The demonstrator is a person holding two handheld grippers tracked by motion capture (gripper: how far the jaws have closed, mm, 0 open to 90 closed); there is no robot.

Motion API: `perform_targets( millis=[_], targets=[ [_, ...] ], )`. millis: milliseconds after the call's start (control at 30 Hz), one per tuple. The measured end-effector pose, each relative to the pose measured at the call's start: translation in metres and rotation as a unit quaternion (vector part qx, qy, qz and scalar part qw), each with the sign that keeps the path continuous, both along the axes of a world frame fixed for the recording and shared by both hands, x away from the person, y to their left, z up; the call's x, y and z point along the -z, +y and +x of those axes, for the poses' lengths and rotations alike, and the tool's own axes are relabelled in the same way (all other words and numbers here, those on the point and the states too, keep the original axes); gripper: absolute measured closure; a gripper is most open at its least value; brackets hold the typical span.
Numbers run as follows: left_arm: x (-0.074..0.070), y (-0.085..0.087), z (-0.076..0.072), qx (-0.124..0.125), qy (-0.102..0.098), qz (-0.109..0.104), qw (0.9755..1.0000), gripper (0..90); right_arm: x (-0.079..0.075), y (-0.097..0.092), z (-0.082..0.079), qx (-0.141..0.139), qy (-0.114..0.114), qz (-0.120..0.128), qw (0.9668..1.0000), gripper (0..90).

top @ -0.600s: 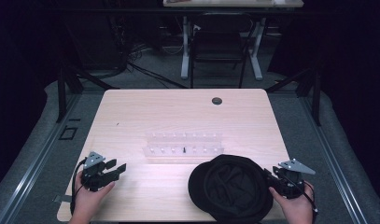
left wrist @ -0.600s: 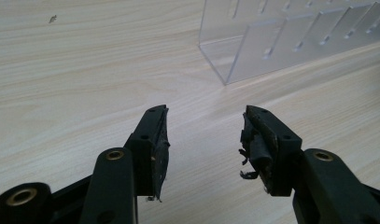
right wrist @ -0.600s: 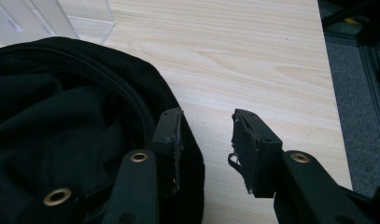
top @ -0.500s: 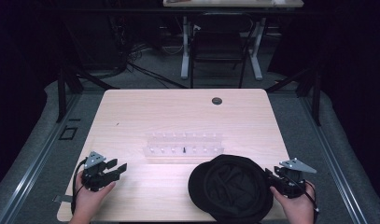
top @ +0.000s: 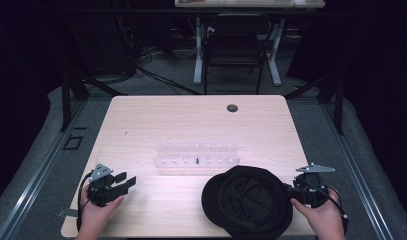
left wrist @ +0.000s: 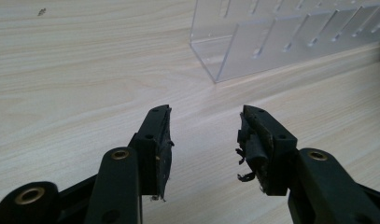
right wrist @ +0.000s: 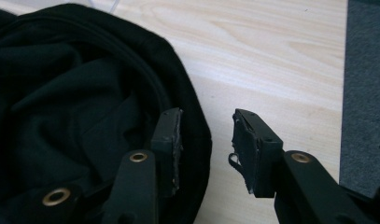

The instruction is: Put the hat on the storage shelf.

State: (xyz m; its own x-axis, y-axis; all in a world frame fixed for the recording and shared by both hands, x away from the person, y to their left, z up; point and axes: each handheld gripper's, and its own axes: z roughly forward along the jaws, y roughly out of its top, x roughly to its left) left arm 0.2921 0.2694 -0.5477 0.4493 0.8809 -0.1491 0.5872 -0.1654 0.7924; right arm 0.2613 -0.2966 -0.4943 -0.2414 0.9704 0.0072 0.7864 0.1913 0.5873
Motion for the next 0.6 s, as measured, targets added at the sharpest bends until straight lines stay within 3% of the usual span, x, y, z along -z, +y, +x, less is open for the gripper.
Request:
perform_targets(
  millis=[33,200,233,267,400,600],
  targets=[
    [0.000,0.000,0.000,0.000,0.000,0.000,1.0000,53.3,0.000,0.000,0.000,0.000,0.000,0.000,1.0000,61.7],
    [0.000,-0.003,-0.003,0.007,-0.002,0.007,0.9999,53.0,-0.010,-0.002,0.004,-0.011,0.049,0.002,0.9987,61.2],
    [0.000,-0.003,-0.003,0.007,-0.002,0.007,0.9999,53.0,-0.010,-0.002,0.004,-0.011,0.049,0.002,0.9987,61.2],
    [0.001,-0.004,-0.003,0.005,-0.004,0.005,1.0000,52.9,-0.014,-0.003,0.007,-0.009,0.068,0.010,0.9976,61.2],
    [0.002,-0.004,-0.003,0.005,-0.003,0.004,1.0000,52.8,-0.019,-0.010,0.013,0.000,0.098,0.019,0.9950,61.3],
    [0.002,-0.004,-0.004,0.007,0.001,0.006,1.0000,52.6,-0.015,-0.020,0.018,0.014,0.125,0.020,0.9918,62.2]
  ],
)
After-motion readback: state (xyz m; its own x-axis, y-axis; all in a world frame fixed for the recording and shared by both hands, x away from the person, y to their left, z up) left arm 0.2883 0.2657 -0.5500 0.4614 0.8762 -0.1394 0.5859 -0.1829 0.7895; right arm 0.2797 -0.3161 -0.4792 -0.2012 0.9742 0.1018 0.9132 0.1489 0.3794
